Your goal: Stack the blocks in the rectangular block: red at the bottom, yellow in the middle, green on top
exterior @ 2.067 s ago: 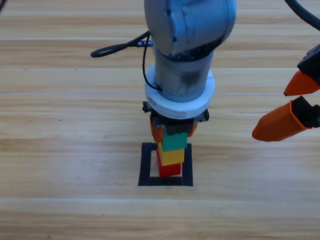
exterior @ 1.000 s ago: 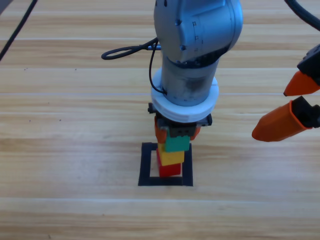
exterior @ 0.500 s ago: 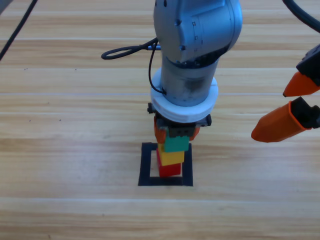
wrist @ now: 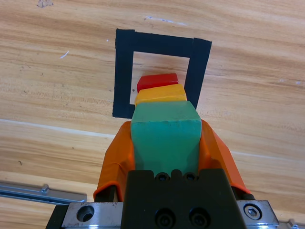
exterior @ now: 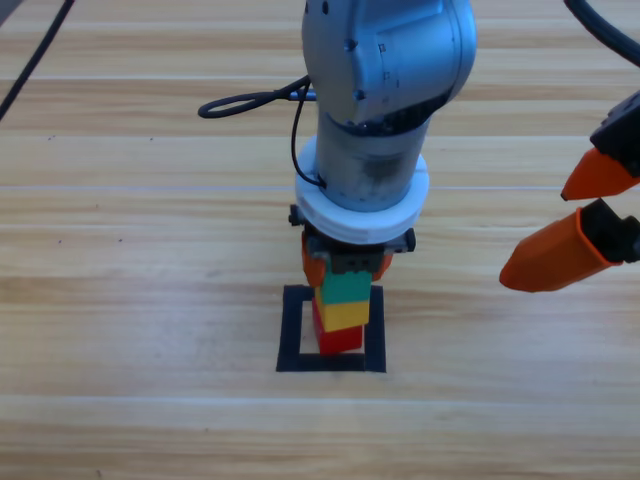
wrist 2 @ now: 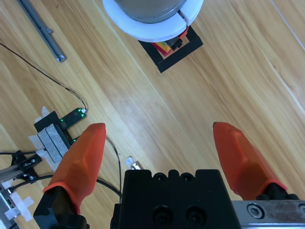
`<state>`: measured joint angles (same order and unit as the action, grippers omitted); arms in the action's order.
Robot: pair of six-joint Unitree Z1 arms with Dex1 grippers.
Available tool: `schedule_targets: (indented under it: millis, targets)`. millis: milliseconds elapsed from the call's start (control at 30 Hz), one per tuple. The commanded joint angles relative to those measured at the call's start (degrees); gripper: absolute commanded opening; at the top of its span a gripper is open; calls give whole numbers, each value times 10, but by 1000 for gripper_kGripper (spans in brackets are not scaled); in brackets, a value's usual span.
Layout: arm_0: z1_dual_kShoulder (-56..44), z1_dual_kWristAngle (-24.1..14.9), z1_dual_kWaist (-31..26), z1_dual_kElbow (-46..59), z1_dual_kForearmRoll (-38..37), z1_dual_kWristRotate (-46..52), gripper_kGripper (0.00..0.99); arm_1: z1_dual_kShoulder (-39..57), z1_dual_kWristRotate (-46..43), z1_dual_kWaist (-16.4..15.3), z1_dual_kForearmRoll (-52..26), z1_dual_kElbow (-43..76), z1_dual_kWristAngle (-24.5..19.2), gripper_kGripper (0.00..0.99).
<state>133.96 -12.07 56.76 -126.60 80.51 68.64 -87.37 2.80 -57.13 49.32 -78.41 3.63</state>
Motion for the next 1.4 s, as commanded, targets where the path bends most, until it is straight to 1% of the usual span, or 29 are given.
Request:
schedule_targets:
  millis: [33,167,233,267,300,367,433,500,533,600,767,900,1067,1167,1300,1333,1400]
  targets:
    - [-4,-7,-14,14,3,-8,0,-36,-4,12,-12,12,4,990]
    - [-3,-7,-15,16,3,-10,9,-36,-4,12,-12,12,4,990]
    - [0,-7,-15,15,2,-12,97,-36,-4,12,-12,12,5,990]
    - [1,-6,-15,12,2,-12,195,-36,-4,12,-12,12,4,990]
    - [0,-5,-15,6,2,-12,324,-36,-4,12,-12,12,4,990]
    - [2,-2,-15,-2,2,-12,512,-35,-4,12,-12,12,4,990]
    - [7,-1,-12,-10,2,-10,753,-35,-4,12,-12,12,5,990]
    - [10,-1,-10,-15,3,-10,908,-34,-4,12,-12,12,5,990]
    - [9,-1,-9,-15,3,-10,957,-33,-4,12,-12,12,5,990]
    - [7,-1,-10,-15,3,-11,985,-32,-4,12,-12,12,5,990]
    - [4,-7,-10,-26,3,-24,990,-31,-4,12,-12,13,5,990]
    - [-20,-29,-10,-40,3,-41,990,-31,-4,12,-12,13,5,990]
    - [-97,-85,-9,-44,3,-78,990,-23,-6,12,-12,15,3,990]
    - [-154,-127,7,-33,3,-93,990,-24,-6,12,-12,16,2,990]
    - [-213,-169,31,35,-4,-97,990,-25,-4,12,-12,17,0,990]
    - [-228,-186,44,64,-11,-97,990,-25,-2,12,-12,17,-3,990]
    - [-249,-200,59,121,-33,-97,990,-26,0,12,-12,19,-13,990]
